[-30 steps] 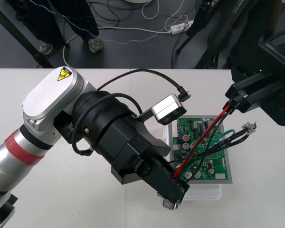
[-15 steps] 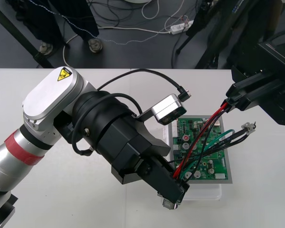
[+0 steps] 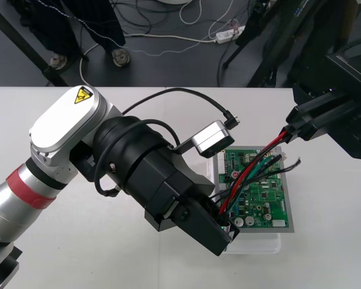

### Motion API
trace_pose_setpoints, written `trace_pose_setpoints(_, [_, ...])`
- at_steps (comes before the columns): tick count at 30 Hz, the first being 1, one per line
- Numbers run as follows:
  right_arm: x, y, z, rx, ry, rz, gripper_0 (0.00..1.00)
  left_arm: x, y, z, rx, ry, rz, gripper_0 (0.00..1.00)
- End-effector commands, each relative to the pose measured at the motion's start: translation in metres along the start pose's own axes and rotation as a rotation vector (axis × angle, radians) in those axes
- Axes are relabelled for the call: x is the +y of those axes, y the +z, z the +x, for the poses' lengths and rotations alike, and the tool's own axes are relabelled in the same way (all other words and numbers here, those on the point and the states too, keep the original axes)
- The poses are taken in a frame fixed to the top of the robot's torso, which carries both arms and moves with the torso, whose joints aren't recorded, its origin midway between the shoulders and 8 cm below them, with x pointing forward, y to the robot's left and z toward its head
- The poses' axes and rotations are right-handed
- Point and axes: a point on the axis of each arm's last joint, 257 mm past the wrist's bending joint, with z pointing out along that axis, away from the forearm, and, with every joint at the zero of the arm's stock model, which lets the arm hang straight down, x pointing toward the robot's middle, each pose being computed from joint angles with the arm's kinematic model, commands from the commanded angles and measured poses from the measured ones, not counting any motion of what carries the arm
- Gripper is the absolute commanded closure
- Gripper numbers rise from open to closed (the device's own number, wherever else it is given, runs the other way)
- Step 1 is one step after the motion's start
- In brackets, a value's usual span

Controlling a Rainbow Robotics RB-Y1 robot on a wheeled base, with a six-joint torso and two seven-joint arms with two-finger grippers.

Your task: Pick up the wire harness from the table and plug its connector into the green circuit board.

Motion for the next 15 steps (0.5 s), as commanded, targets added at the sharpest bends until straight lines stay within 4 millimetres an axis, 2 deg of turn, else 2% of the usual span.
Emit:
trace_pose_setpoints(1, [0.002,0.002,0.001,-0.02,-0.014,-0.011,1.0,0.006,-0.006,0.0,0.027,0.157,-0.005,0.0])
trace_pose_setpoints(8, [0.002,0.002,0.001,-0.02,-0.012,-0.011,1.0,0.011,-0.02,-0.012,-0.006,0.244,-0.052,0.0])
trace_pose_setpoints(11, [0.001,0.0,0.002,-0.019,-0.008,-0.006,1.0,0.021,-0.033,-0.018,-0.013,0.342,-0.129,0.0])
trace_pose_setpoints(15, [0.0,0.0,0.003,-0.015,-0.007,-0.002,1.0,0.024,-0.048,-0.022,-0.024,0.385,-0.18,0.0])
